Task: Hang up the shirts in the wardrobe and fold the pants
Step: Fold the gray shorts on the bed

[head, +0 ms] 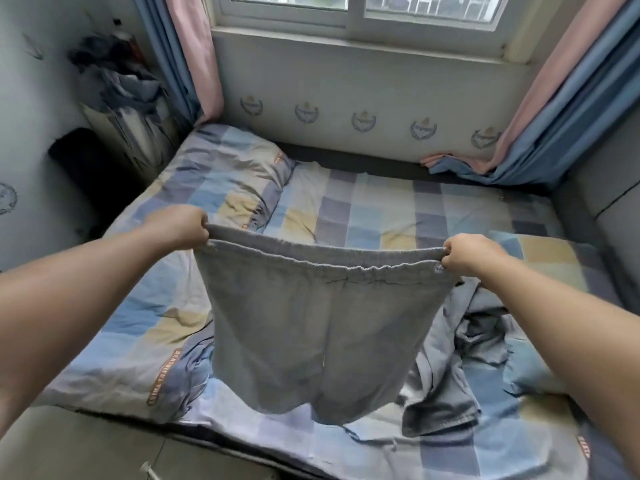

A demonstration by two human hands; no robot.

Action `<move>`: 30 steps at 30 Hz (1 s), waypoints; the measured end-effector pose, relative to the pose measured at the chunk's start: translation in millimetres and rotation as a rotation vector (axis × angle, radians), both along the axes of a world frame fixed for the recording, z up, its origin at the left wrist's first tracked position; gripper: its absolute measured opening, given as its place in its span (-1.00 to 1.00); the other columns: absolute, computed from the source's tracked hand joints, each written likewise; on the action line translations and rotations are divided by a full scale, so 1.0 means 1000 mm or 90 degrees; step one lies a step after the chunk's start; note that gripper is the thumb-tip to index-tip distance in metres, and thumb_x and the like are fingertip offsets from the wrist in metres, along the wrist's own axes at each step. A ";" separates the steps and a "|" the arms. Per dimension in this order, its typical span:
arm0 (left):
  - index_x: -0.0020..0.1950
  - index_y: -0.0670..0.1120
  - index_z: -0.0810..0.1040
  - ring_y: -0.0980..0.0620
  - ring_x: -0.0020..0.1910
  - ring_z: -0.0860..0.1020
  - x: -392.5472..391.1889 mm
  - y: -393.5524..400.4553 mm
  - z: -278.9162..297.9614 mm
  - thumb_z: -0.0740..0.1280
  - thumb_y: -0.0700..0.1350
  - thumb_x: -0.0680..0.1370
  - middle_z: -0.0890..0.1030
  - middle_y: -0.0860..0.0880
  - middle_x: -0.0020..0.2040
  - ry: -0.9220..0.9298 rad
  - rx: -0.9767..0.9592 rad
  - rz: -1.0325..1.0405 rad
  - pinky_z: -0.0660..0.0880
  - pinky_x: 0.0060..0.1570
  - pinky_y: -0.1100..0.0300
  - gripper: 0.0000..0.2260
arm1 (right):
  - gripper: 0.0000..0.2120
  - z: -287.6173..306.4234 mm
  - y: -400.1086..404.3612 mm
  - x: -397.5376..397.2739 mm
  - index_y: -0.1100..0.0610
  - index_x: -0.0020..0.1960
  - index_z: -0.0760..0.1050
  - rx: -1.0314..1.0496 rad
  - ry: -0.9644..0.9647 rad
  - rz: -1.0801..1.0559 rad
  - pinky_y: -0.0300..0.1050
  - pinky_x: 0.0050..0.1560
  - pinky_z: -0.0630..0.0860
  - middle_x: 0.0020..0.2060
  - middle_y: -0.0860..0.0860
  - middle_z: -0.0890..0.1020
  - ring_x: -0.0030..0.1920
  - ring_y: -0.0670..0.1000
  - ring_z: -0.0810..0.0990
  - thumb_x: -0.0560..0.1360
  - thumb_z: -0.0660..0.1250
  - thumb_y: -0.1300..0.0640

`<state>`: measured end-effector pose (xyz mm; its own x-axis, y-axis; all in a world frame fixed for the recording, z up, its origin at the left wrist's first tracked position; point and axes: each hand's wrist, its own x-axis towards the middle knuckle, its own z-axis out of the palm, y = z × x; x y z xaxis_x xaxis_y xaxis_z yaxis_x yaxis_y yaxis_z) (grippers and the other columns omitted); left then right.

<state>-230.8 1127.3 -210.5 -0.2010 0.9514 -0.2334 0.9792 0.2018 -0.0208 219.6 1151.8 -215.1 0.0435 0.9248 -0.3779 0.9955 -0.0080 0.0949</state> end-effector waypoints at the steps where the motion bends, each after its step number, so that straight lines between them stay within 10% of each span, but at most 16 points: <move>1: -0.18 -0.08 0.53 -0.07 -0.18 0.58 -0.002 0.008 0.005 0.24 -0.21 0.43 0.62 -0.05 -0.23 -0.054 0.027 0.035 0.48 -0.26 0.16 -0.90 | -0.94 0.003 0.007 0.000 0.06 -0.16 0.43 0.039 0.017 -0.015 -0.14 -0.16 0.40 -0.07 0.10 0.57 -0.09 0.13 0.48 0.49 0.22 0.13; 7: -0.09 -0.16 0.62 -0.18 -0.12 0.62 -0.011 0.057 0.056 0.17 -0.34 0.45 0.63 -0.23 -0.13 -0.427 0.320 0.192 0.60 -0.02 -0.01 -0.75 | -0.68 0.059 0.061 -0.007 0.11 0.06 0.62 0.331 0.367 -0.156 -0.15 -0.05 0.36 0.04 0.17 0.65 0.11 0.19 0.54 0.44 0.21 0.36; 11: -0.04 -0.11 0.61 -0.02 -0.39 0.50 -0.009 0.072 0.088 0.16 -0.34 0.48 0.56 -0.12 -0.28 -0.538 0.453 0.209 0.44 -0.54 0.39 -0.73 | -0.64 0.106 0.073 -0.008 0.13 0.05 0.63 0.452 0.424 -0.136 -0.17 -0.06 0.35 0.02 0.15 0.66 0.10 0.18 0.55 0.41 0.19 0.39; 14: -0.01 -0.14 0.63 -0.05 -0.28 0.55 -0.012 0.071 0.073 0.17 -0.35 0.48 0.59 -0.12 -0.22 -0.595 0.428 0.219 0.57 -0.22 0.26 -0.73 | -0.68 0.096 0.066 -0.004 0.12 0.03 0.65 0.442 0.405 -0.129 -0.14 -0.06 0.39 -0.02 0.16 0.67 0.06 0.19 0.57 0.40 0.24 0.36; 19: 0.03 -0.15 0.66 -0.21 -0.10 0.59 -0.015 0.040 -0.046 0.27 -0.33 0.46 0.64 -0.18 -0.13 -0.529 0.259 0.223 0.55 0.08 -0.06 -0.76 | -0.71 -0.013 0.027 -0.009 0.16 0.05 0.65 0.266 0.333 -0.137 -0.08 -0.02 0.42 0.01 0.21 0.65 0.07 0.20 0.56 0.39 0.31 0.36; 30: 0.11 -0.18 0.66 -0.17 0.12 0.58 -0.002 -0.073 -0.347 0.20 -0.46 0.41 0.65 -0.21 0.09 -0.331 -0.069 0.119 0.46 0.09 0.03 -0.61 | -0.63 -0.331 -0.097 -0.035 0.07 0.23 0.54 -0.067 0.237 -0.107 -0.03 0.13 0.43 0.13 0.17 0.44 0.10 0.20 0.49 0.50 0.20 0.33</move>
